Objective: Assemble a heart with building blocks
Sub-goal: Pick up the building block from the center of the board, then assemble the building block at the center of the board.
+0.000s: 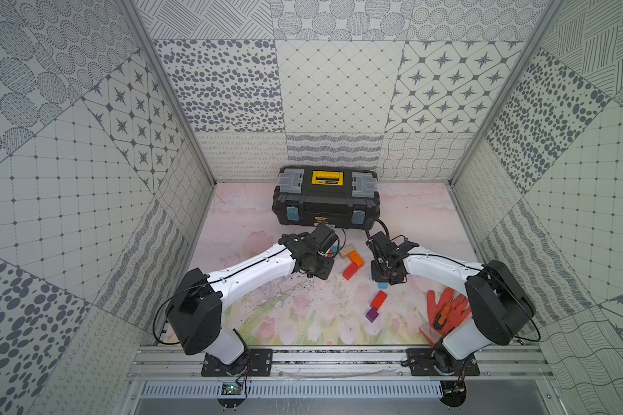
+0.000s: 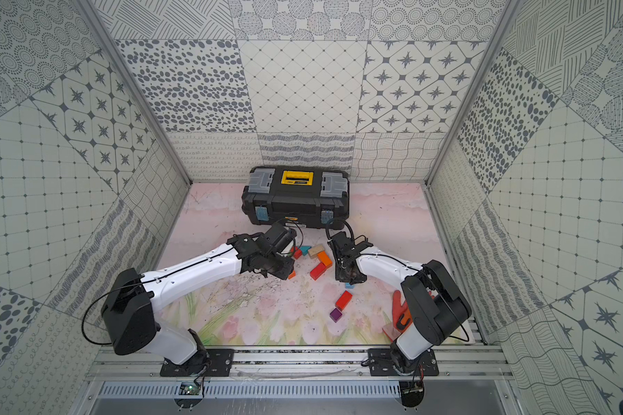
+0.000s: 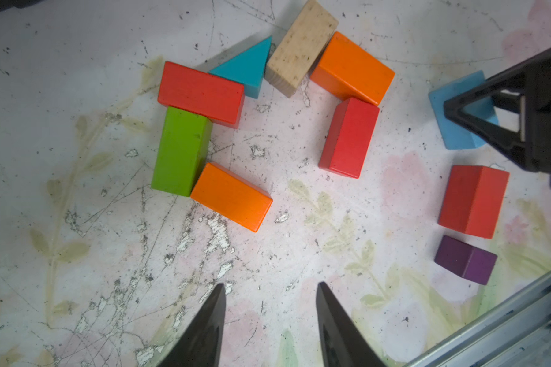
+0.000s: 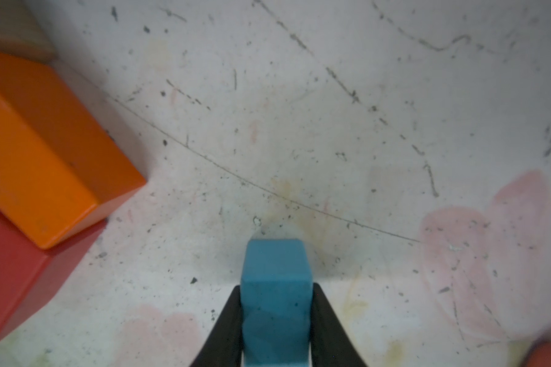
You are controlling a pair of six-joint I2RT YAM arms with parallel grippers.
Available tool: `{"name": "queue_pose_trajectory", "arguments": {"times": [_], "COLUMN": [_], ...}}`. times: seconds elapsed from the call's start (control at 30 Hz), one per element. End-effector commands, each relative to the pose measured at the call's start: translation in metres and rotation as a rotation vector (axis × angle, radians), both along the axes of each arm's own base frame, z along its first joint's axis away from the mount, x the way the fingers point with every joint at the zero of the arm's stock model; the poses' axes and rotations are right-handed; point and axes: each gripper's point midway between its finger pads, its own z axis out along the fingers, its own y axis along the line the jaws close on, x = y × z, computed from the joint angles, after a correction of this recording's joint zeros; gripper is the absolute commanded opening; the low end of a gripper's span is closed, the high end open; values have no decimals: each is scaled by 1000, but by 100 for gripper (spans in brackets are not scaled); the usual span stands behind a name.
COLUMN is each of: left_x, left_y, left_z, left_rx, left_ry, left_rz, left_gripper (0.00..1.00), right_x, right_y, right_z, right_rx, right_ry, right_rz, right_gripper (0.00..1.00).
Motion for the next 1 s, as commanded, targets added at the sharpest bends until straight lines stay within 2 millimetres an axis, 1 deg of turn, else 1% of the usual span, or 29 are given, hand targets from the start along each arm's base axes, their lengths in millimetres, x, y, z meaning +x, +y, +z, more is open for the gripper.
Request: {"name": "queue_pose_trajectory", "arguments": {"times": [0.0,0.03,0.07,0.13,0.2,0.23,0.27,0.33,0.37,0.43,0.5,0.53,0.6,0.63,0.7,0.77,0.8,0.87,0.93,0.97], "left_x": [11,15,18,24,28,29,30,30,29,27,24,23,20,19,18,18,19,19,20,20], "left_y": [26,34,43,61,81,89,99,116,125,137,145,147,151,151,152,152,152,151,151,151], "left_z": [8,10,13,16,21,23,25,29,29,28,24,23,19,17,13,10,8,7,7,7], "left_rx": [25,18,-1,-54,-124,-155,-181,-224,-244,-277,-304,-312,-320,-320,-321,-321,-321,-323,-326,-324], "left_ry": [-31,-29,-28,-16,-9,-6,-6,-9,-5,6,28,36,50,54,63,72,76,83,83,82], "left_rz": [119,158,203,291,377,411,448,510,540,585,615,624,635,635,640,643,644,645,647,644], "left_gripper": [46,46,46,46,48,48,49,49,49,50,50,49,49,49,49,49,49,49,49,49], "right_x": [11,13,14,12,4,-1,-7,-16,-20,-23,-25,-25,-23,-22,-22,-25,-26,-26,-27,-27], "right_y": [9,13,23,47,87,106,127,160,175,194,203,206,207,207,205,205,205,202,198,197], "right_z": [26,36,50,69,81,84,87,84,78,66,51,47,38,35,27,20,16,10,6,6], "right_rx": [5,-2,-18,-48,-35,-23,-11,8,11,1,-17,-16,-29,-37,-44,-35,-34,-44,-53,-52], "right_ry": [-79,-111,-148,-193,-222,-231,-238,-222,-208,-186,-154,-145,-139,-135,-115,-92,-82,-67,-52,-50], "right_rz": [34,61,107,208,338,396,452,535,569,613,634,640,639,639,642,648,650,645,641,640], "right_gripper": [22,22,23,22,21,21,21,21,20,20,20,21,26,30,50,58,60,61,60,58]}}
